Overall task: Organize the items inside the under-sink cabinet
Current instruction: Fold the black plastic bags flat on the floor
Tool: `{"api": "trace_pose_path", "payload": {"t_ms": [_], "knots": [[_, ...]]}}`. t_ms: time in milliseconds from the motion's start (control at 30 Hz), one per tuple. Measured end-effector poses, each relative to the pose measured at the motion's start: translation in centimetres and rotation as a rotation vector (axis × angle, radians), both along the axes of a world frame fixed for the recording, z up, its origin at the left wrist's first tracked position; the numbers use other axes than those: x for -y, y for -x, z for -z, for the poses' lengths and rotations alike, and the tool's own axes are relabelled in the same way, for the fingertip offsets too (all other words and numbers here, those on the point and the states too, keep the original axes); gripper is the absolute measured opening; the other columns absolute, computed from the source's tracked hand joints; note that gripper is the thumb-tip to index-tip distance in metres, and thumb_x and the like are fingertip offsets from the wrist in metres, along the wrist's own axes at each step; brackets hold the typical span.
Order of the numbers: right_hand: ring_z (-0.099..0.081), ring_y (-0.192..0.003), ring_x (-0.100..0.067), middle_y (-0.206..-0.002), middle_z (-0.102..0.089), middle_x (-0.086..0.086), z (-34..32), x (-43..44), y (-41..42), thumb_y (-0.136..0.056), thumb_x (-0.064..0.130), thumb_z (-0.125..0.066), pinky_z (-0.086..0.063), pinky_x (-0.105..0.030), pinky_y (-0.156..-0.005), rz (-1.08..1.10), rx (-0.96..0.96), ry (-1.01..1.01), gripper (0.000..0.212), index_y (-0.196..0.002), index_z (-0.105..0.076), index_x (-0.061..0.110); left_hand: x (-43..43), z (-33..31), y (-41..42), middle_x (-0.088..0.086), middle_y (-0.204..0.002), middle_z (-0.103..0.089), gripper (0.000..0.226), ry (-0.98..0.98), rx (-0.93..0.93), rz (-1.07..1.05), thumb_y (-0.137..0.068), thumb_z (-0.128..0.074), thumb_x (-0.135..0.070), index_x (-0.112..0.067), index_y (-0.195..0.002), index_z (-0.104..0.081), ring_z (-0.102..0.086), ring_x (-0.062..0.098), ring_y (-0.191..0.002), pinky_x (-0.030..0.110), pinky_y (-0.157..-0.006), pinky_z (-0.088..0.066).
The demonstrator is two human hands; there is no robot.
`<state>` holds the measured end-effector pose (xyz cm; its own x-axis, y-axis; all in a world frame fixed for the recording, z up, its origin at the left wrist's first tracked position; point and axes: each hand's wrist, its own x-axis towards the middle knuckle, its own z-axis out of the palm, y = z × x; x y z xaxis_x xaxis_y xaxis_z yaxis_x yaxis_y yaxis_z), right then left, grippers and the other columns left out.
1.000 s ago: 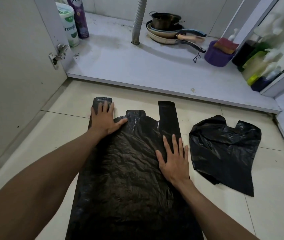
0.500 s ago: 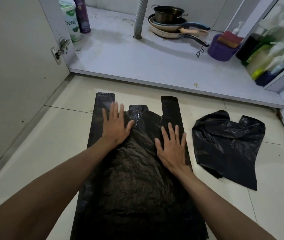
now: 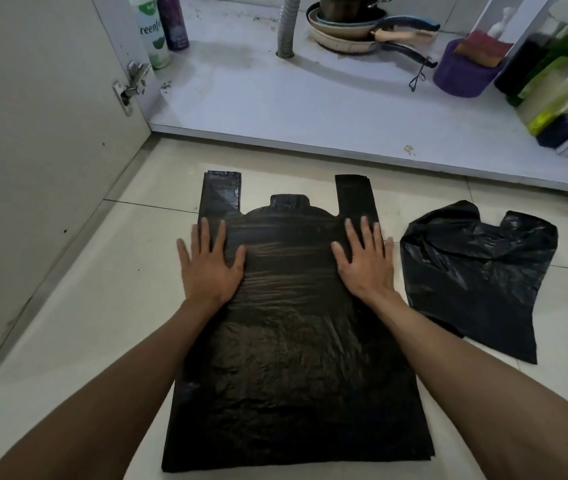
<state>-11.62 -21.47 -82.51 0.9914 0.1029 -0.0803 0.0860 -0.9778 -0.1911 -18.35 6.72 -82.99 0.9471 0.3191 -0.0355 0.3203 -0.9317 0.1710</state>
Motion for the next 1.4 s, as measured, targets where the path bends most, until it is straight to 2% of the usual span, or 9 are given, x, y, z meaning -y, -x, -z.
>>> {"api": "trace_pose_path", "payload": {"t_ms": [200, 333, 467, 533, 733, 933, 1033, 1200, 1400], "knots": [[0.013, -0.150, -0.024, -0.164, 0.008, -0.007, -1.5, 0.6, -0.2, -0.100, 0.058, -0.014, 0.006, -0.047, -0.122, 0.064, -0.094, 0.016, 0.071, -0.157, 0.000, 0.018, -0.6, -1.2, -0.4, 0.012, -0.161, 0.005, 0.070, 0.045, -0.024, -0.144, -0.099, -0.012, -0.054, -0.013, -0.155, -0.002, 0.012, 0.026, -0.148, 0.055, -0.116, 0.010], [0.014, -0.150, -0.020, -0.163, 0.008, -0.003, -2.4, -1.3, 5.2, -0.101, 0.057, -0.019, 0.008, -0.044, -0.121, -0.138, -0.034, -0.072, 0.071, -0.157, -0.003, 0.015, 3.4, -1.7, 2.9, 0.014, -0.160, 0.004, 0.069, -0.024, 0.046, 0.166, -0.098, -0.007, -0.050, -0.009, -0.153, -0.003, 0.010, 0.025, -0.148, 0.048, -0.118, 0.012], [0.010, -0.150, -0.019, -0.164, 0.000, -0.002, -1.4, -2.0, 10.8, -0.098, 0.060, -0.015, 0.004, -0.044, -0.122, -0.266, -0.003, -0.057, 0.073, -0.157, -0.010, 0.018, 6.2, -0.8, 7.5, 0.012, -0.159, -0.015, 0.067, -0.037, 0.088, 0.488, -0.099, -0.019, -0.049, -0.007, -0.150, -0.028, -0.008, 0.025, -0.149, 0.049, -0.118, -0.005], [0.010, -0.150, -0.019, -0.164, 0.000, -0.002, -0.5, -1.2, 12.6, -0.097, 0.062, -0.015, 0.003, -0.044, -0.122, -0.272, 0.000, -0.057, 0.072, -0.157, -0.009, 0.022, 6.3, -0.3, 9.5, 0.009, -0.160, -0.014, 0.067, -0.045, 0.053, 0.550, -0.099, -0.018, -0.053, -0.012, -0.151, -0.027, -0.011, 0.024, -0.149, 0.046, -0.118, -0.009], [0.005, -0.151, -0.021, -0.164, 0.000, 0.000, 0.0, 5.2, 15.5, -0.096, 0.062, -0.012, 0.004, -0.041, -0.122, -0.125, 0.008, -0.032, 0.067, -0.156, -0.011, 0.032, 3.6, -0.5, 13.2, 0.000, -0.161, 0.002, 0.076, -0.018, -0.012, 0.315, -0.089, -0.007, -0.071, -0.033, -0.154, -0.008, 0.006, 0.019, -0.149, 0.044, -0.120, 0.003], [0.003, -0.151, -0.026, -0.164, -0.002, -0.007, -0.9, 9.6, 14.5, -0.100, 0.056, -0.017, -0.001, -0.044, -0.123, -0.024, -0.065, 0.015, 0.067, -0.157, -0.008, 0.022, 2.8, -1.4, 13.3, 0.006, -0.161, 0.010, 0.084, -0.007, -0.091, 0.192, -0.083, 0.001, -0.071, -0.027, -0.154, 0.001, 0.015, 0.021, -0.147, 0.047, -0.118, 0.012], [0.001, -0.151, -0.026, -0.164, -0.004, -0.010, -1.9, 7.9, 15.0, -0.102, 0.050, -0.023, -0.003, -0.045, -0.123, 0.005, -0.001, -0.043, 0.067, -0.157, -0.009, 0.013, 4.2, -2.0, 13.8, 0.013, -0.161, 0.001, 0.083, -0.026, -0.017, 0.242, -0.089, -0.001, -0.065, -0.015, -0.155, -0.008, 0.009, 0.023, -0.148, 0.049, -0.118, 0.010], [-0.003, -0.151, -0.022, -0.164, -0.010, -0.008, -2.2, 3.0, 18.6, -0.101, 0.048, -0.023, -0.005, -0.045, -0.122, -0.119, 0.090, -0.071, 0.067, -0.156, -0.014, 0.011, 8.0, -1.7, 15.4, 0.012, -0.159, -0.016, 0.077, 0.004, 0.051, 0.426, -0.095, -0.007, -0.061, -0.013, -0.152, -0.024, -0.006, 0.023, -0.149, 0.048, -0.118, 0.004], [-0.001, -0.151, -0.020, -0.164, -0.009, -0.004, 0.4, 3.0, 22.8, -0.100, 0.055, -0.023, -0.006, -0.045, -0.123, -0.185, 0.046, -0.060, 0.067, -0.157, -0.013, 0.022, 8.1, -0.1, 17.5, 0.004, -0.162, -0.006, 0.074, -0.040, -0.002, 0.451, -0.093, -0.007, -0.067, -0.027, -0.154, -0.014, 0.001, 0.020, -0.149, 0.050, -0.119, 0.000]]}}
